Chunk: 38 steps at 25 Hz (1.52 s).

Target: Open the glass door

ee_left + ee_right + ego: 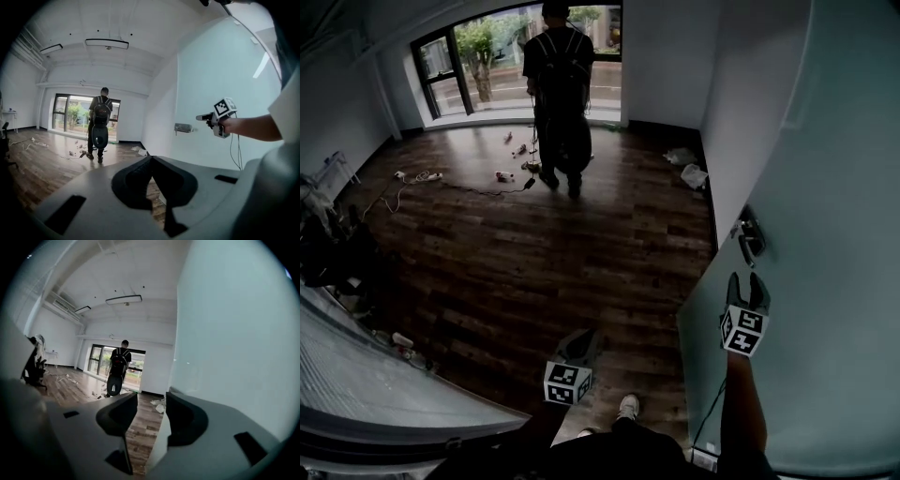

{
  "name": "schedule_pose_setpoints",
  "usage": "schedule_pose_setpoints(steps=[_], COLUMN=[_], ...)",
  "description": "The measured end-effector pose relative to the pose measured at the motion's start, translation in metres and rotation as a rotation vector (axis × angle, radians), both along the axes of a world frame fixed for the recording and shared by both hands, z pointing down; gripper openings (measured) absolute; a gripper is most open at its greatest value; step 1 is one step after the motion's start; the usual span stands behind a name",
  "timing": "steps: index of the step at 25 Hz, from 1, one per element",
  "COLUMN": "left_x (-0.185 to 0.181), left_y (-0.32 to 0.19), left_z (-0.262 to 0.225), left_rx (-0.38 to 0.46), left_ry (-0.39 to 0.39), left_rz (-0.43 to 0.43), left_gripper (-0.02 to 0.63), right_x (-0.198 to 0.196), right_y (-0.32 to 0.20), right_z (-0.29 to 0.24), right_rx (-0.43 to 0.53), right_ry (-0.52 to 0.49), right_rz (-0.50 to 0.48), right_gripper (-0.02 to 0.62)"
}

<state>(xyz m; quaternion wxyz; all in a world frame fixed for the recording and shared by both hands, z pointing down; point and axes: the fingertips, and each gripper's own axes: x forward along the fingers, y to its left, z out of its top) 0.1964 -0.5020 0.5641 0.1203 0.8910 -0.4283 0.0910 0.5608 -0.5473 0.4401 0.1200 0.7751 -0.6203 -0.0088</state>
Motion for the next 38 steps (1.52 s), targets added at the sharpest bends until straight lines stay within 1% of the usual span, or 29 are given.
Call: schedule_pose_setpoints(steps=[3, 5, 6, 7, 9, 14, 18, 21, 23, 26, 28, 30, 34, 38], left_x=[-0.018, -0.034, -0.04, -0.046, -0.054, -0.085, -0.09, -0.086, -0.086, -0.087, -0.085, -0.081, -0.08, -0.085], left_y=[0.031, 0.05, 0.059, 0.068, 0.085, 0.124, 0.173, 0.213, 0.239, 0.285, 0.317, 0.356, 0.432, 0.505], left_z=[-0.004, -0.008, -0.01, -0.012, -0.014, -0.024, -0.031, -0.031, -0.03, -0.036, -0.042, -0.043, -0.048, -0.039], left_rx=[0.017, 0.031, 0.036, 0.041, 0.052, 0.08, 0.074, 0.088, 0.103, 0.091, 0.113, 0.128, 0.124, 0.116], left_ry=[0.016, 0.024, 0.028, 0.03, 0.032, 0.024, 0.029, 0.023, 0.021, 0.051, 0.038, 0.022, 0.055, 0.027], left_rz=[0.019, 0.027, 0.03, 0.031, 0.031, 0.006, 0.017, 0.029, 0.025, 0.003, -0.012, -0.012, -0.017, 0.011], left_gripper=[0.006, 0.006, 0.006, 0.006, 0.006, 0.006, 0.006, 0.006, 0.006, 0.006, 0.006, 0.006, 0.006, 0.006], right_x=[-0.07, -0.113, -0.133, -0.151, -0.18, -0.229, -0.249, -0.259, -0.261, -0.261, -0.258, -0.255, -0.256, -0.264], right_y=[0.059, 0.095, 0.11, 0.125, 0.156, 0.225, 0.279, 0.317, 0.345, 0.397, 0.431, 0.468, 0.537, 0.6], right_z=[0.008, 0.016, 0.02, 0.026, 0.039, 0.06, 0.068, 0.067, 0.065, 0.051, 0.044, 0.046, 0.059, 0.075], right_rx=[0.019, 0.022, 0.015, 0.001, -0.031, -0.055, -0.074, -0.063, -0.035, 0.037, 0.064, 0.061, 0.038, 0.005], right_ry=[-0.01, -0.034, -0.051, -0.072, -0.091, -0.058, -0.096, -0.087, -0.09, -0.083, -0.07, -0.07, -0.074, -0.074], right_rz=[-0.085, -0.128, -0.148, -0.17, -0.197, -0.199, -0.202, -0.223, -0.225, -0.218, -0.229, -0.241, -0.252, -0.243], right_gripper=[0.189, 0.105, 0.042, 0.021, 0.018, 0.018, 0.018, 0.018, 0.018, 0.018, 0.018, 0.018, 0.018, 0.018])
